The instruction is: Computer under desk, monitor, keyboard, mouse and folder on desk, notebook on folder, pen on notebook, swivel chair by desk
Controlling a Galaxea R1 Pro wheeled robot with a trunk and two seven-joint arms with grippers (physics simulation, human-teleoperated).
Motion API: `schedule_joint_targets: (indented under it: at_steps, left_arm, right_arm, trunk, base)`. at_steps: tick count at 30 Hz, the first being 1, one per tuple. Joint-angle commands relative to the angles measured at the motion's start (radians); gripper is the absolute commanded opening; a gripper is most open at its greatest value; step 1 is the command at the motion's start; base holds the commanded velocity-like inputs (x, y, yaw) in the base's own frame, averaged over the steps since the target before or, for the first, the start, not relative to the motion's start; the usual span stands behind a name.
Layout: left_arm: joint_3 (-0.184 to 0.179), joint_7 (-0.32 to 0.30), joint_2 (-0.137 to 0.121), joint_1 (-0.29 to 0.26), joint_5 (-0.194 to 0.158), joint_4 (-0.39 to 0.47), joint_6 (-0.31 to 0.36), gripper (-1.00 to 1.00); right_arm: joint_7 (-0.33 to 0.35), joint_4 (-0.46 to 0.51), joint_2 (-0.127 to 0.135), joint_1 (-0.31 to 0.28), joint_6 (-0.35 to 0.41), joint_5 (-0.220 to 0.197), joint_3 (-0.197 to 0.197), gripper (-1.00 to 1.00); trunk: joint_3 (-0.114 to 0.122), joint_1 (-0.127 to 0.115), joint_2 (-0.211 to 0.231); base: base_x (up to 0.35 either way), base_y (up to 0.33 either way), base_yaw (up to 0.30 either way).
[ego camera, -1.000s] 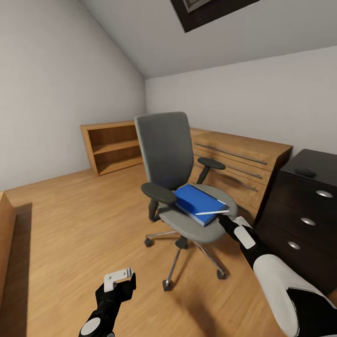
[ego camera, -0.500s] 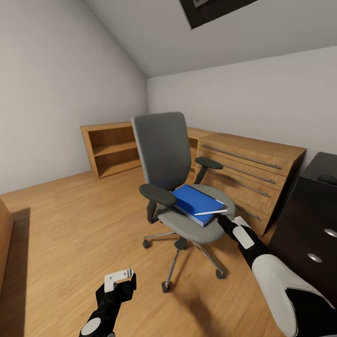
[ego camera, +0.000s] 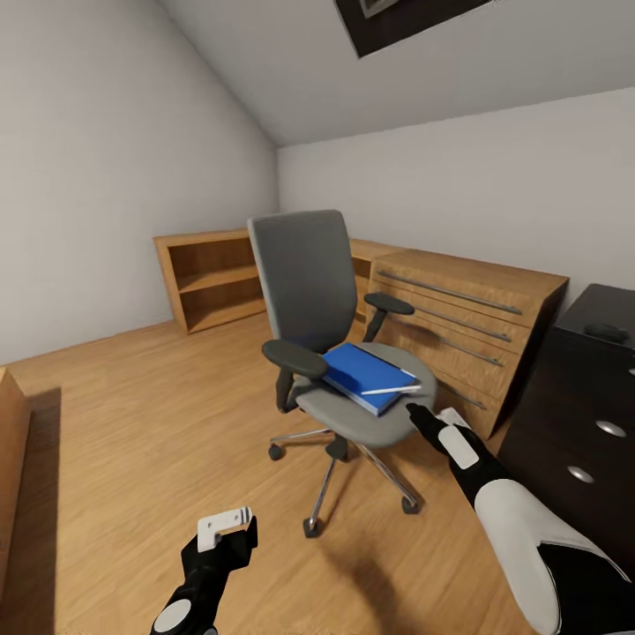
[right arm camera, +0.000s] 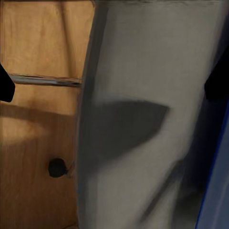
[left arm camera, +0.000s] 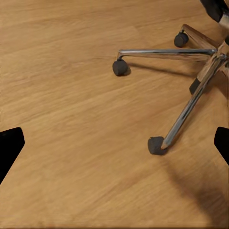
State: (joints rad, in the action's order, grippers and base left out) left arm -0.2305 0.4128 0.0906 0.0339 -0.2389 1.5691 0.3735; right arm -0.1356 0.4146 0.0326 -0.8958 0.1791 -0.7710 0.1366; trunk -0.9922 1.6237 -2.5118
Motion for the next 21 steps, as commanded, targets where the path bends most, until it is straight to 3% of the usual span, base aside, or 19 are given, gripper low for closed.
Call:
schedule_joint_targets:
  at_steps: [1,16,21]
  left_arm:
    - [-0.001,0.008,0.0,0.0,-0.01,0.002,0.002,1.0]
    - [-0.002,0.008,0.0,0.0,-0.009,0.002,0.002,1.0]
    - [-0.008,0.008,0.0,0.0,-0.01,0.002,0.002,1.0]
  right_arm:
    - [-0.005,0.003,0.0,0.0,0.005,-0.008,0.002,1.0]
    - [-0.004,0.004,0.001,0.0,0.005,-0.007,0.002,1.0]
    - [-0.004,0.004,0.001,0.0,0.005,-0.007,0.001,1.0]
  trunk:
    - [-0.001,0.0,0.0]
    - [-0.001,0.0,0.0]
    - [-0.001,0.0,0.0]
  base:
    - [-0.07,-0.027,0.0]
    - [-0.014,-0.005,0.0]
    - [-0.159,-0.035,0.0]
